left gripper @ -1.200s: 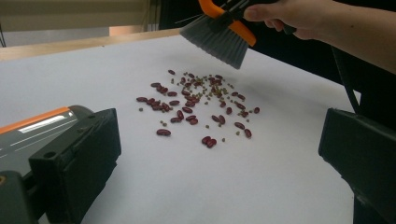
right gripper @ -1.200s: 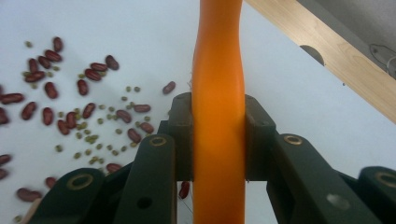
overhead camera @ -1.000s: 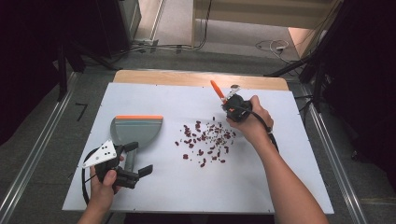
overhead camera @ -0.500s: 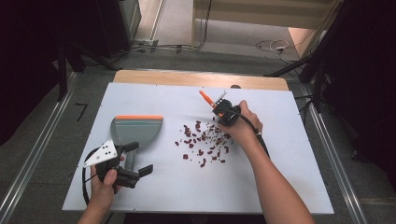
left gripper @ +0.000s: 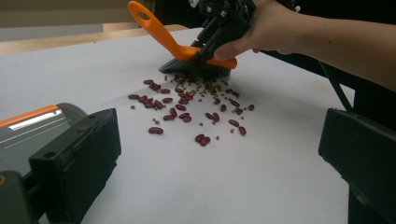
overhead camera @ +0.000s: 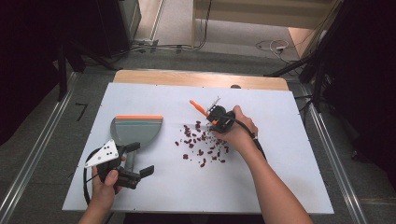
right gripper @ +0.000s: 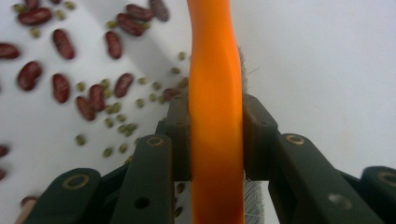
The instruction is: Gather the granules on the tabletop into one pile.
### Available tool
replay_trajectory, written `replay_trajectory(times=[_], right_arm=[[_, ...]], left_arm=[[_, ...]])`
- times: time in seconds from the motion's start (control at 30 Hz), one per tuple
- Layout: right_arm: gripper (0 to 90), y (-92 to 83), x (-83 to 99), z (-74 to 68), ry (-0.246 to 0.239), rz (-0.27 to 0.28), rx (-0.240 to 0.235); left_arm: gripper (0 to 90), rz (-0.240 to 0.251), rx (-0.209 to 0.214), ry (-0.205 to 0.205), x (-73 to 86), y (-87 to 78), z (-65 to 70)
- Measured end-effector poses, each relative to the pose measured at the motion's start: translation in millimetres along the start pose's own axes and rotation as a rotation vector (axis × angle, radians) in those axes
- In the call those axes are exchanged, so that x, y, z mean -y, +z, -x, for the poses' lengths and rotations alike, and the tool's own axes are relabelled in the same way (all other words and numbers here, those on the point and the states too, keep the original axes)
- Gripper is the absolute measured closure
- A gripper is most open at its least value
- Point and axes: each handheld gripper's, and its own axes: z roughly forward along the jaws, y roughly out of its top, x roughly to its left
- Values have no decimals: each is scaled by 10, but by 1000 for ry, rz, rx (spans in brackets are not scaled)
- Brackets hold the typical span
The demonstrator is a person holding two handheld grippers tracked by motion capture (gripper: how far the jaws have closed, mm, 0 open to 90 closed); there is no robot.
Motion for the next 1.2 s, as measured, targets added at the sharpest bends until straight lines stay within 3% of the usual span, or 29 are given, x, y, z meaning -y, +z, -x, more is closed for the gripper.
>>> replay_trajectory(times=[0.87,1.1,1.2], right_arm=[[670,-192,156,-573,-125,43,-42],[669,-243,207,-635,-150,47,-74],[670,-259,218,-654,-175,58,-61]], left_arm=[[2,7,5,-7,-8,-11,5],[2,7,3,-5,-8,-12,4],[2,6,2,-6,-8,-12,5]])
